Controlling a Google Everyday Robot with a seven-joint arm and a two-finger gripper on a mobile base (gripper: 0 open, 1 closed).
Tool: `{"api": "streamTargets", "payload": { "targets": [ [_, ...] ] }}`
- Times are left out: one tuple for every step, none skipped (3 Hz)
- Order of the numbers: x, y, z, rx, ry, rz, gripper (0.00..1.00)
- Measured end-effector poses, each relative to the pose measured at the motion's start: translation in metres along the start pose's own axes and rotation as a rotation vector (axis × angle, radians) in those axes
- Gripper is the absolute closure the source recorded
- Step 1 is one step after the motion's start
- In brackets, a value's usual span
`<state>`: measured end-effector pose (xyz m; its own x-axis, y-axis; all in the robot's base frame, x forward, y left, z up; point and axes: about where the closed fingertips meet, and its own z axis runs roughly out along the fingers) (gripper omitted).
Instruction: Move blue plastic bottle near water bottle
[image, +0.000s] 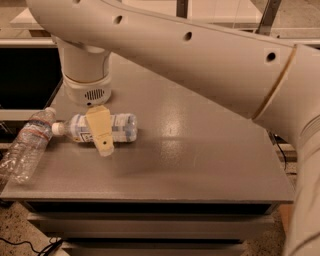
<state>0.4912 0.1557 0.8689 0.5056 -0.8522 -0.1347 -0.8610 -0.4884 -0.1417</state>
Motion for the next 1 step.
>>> {"api": "streamTargets", "payload": {
  "targets": [
    [-0.0003,-0.0001,0.0002,0.000,-0.003,-0.002,0.00]
  ]
}}
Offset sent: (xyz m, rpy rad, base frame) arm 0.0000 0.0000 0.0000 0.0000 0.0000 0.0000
